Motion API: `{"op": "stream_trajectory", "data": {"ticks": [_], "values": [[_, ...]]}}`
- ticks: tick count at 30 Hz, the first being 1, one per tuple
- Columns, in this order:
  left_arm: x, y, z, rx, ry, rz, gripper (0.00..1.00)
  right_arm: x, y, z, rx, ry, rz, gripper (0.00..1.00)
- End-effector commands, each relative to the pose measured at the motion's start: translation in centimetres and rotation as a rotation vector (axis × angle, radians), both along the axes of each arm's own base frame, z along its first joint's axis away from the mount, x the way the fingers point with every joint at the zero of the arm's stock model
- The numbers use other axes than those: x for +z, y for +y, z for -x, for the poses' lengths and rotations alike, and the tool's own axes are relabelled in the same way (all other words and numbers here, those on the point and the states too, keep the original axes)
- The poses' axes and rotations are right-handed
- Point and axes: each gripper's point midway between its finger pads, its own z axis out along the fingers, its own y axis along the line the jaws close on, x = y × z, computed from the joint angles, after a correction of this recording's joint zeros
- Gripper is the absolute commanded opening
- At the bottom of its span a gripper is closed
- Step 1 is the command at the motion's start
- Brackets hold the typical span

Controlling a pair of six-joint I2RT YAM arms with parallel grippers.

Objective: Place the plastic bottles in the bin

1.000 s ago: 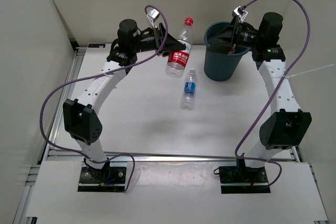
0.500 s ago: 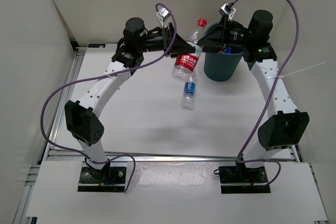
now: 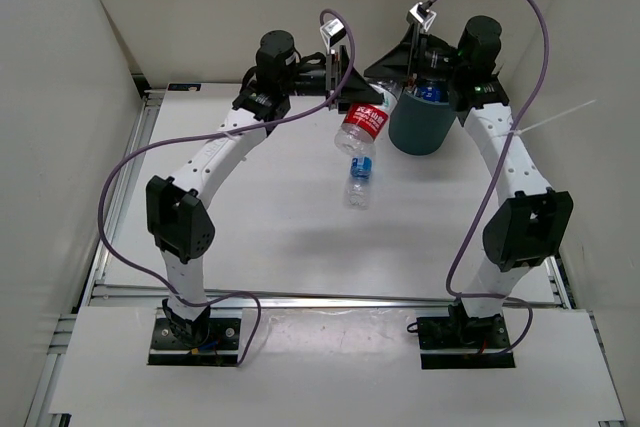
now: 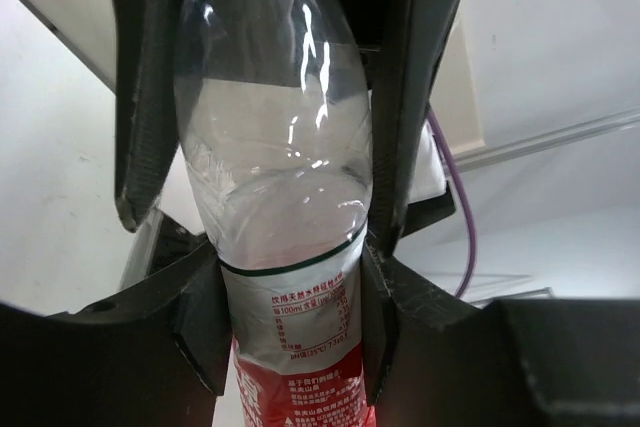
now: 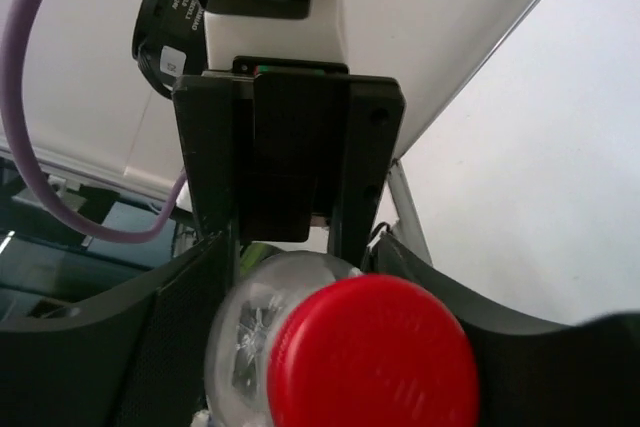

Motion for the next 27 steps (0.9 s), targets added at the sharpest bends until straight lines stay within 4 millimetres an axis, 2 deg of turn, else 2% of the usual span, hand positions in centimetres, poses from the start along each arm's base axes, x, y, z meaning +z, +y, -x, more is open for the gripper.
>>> {"op": "stream_trajectory", "data": {"ticks": [1,2,3,6,7,8,10,11,12,14,15,22,24,26,27], "values": [[2.5,0.6,1.8,-0.044,-0.049,0.033,0.1,2.4,0.8,0.8,0.022,-0.092,-0.028,0.63],[2.2,0.5,1.8,-0.044,-0.041,0.028,0.11,2.4,0.8,0.8,0.022,-0.092,-0.028,0.58],[1.9,0.5,1.7,-0.044,-0.033,0.024,0.13,2.0,0.8,0.7,0.022,-0.08,-0.026,0.44],[2.0,0.5,1.7,-0.034,-0.032,0.025,0.2,1.7,0.8,1.0,0.022,-0.049,-0.02,0.24],[2.0,0.5,1.7,-0.034,-0.032,0.025,0.25,1.6,0.8,0.9,0.021,-0.05,-0.016,0.14],[2.0,0.5,1.5,-0.023,-0.031,0.026,0.28,2.2,0.7,1.1,0.021,-0.058,-0.018,0.12],[1.6,0.3,1.1,-0.014,-0.023,0.023,0.4,2.0,0.4,0.7,0.01,-0.057,-0.003,0.05],[1.6,0.3,1.1,-0.014,-0.023,0.023,0.54,2.1,0.4,0.6,0.0,-0.058,0.001,0.04],[1.6,0.2,1.0,-0.014,-0.015,0.023,0.62,2.1,0.0,0.2,-0.011,-0.043,0.01,0.0],[1.7,0.1,0.8,-0.005,-0.014,0.024,0.77,2.2,-0.4,0.0,-0.022,-0.054,0.016,0.0],[1.7,0.1,0.8,-0.005,-0.014,0.024,1.0,2.1,-0.9,-0.5,-0.045,-0.045,0.017,0.0],[1.0,1.0,-0.9,0.05,0.004,0.017,1.0,2.0,-3.3,-1.8,-0.111,-0.011,0.023,0.0],[0.5,2.4,-1.9,0.087,0.018,0.009,1.0,2.5,-5.1,-3.4,-0.182,-0.027,0.028,0.0],[1.2,4.0,-2.0,0.119,-0.02,0.014,1.0,1.9,-8.1,-6.1,-0.288,0.02,0.043,0.0],[1.0,5.3,-2.7,0.153,-0.02,0.007,1.0,1.9,-9.3,-7.3,-0.332,0.022,0.047,0.0]]}}
